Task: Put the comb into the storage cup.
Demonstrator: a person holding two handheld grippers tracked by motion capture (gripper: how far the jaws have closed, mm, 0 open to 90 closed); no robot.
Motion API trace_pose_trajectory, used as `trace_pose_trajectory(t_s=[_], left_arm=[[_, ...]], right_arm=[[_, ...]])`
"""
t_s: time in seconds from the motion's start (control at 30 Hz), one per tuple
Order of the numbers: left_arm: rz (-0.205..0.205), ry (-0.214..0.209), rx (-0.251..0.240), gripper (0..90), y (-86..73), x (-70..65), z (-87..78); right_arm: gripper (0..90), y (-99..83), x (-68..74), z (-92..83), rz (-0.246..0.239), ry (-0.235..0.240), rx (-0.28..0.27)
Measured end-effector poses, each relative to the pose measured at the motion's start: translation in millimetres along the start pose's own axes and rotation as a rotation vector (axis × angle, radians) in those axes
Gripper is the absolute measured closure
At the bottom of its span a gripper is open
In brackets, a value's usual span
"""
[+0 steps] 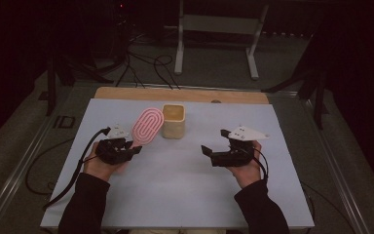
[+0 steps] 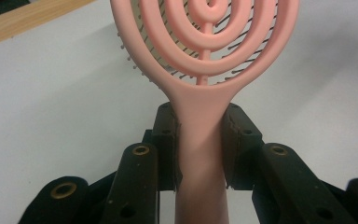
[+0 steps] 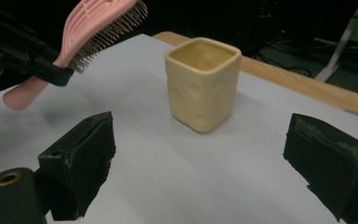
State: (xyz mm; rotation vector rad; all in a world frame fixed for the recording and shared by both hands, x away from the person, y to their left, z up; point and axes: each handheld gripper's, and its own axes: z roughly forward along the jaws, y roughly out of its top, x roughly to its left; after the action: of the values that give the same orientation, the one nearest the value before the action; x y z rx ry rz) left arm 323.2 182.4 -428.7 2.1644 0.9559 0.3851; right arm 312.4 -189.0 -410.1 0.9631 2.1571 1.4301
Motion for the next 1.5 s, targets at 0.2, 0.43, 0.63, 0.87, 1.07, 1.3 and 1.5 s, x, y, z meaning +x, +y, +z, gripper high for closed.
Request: trace_pose_trajectory(t_s=[0.2,0.43,0.63,0.87,1.07,1.3,1.5], left_arm=[[0.006,-0.003,0.000,70.7,1.7,-2.8,0.7],[0.008,-0.009,-0.014,70.8,3.9,-5.9,-0.2],[0.009,-0.008,-0.015,70.8,5.1,-8.5,0.1],[0.027,0.001,-0.019,70.8,8.5,-14.4,-0.8],[0.041,0.005,-0.010,70.8,9.3,-16.8,1.7],[0.048,-0.007,-0.007,70.8,11.0,-21.5,4.5],[0.057,-0.015,-0.013,70.8,12.7,-26.5,6.0]], right_arm=[[8.7,8.0,4.4,8.0,-0.014,0.006,-0.001],[8.7,18.1,9.3,15.7,-0.032,0.016,-0.008],[8.6,26.9,14.8,22.9,-0.035,0.036,-0.010],[8.2,35.4,21.1,33.1,-0.030,0.057,-0.003],[8.1,38.2,23.6,36.9,-0.030,0.061,-0.005],[8.0,44.0,30.4,46.1,-0.021,0.093,0.002],[8.0,46.5,35.0,52.3,-0.004,0.125,0.010]])
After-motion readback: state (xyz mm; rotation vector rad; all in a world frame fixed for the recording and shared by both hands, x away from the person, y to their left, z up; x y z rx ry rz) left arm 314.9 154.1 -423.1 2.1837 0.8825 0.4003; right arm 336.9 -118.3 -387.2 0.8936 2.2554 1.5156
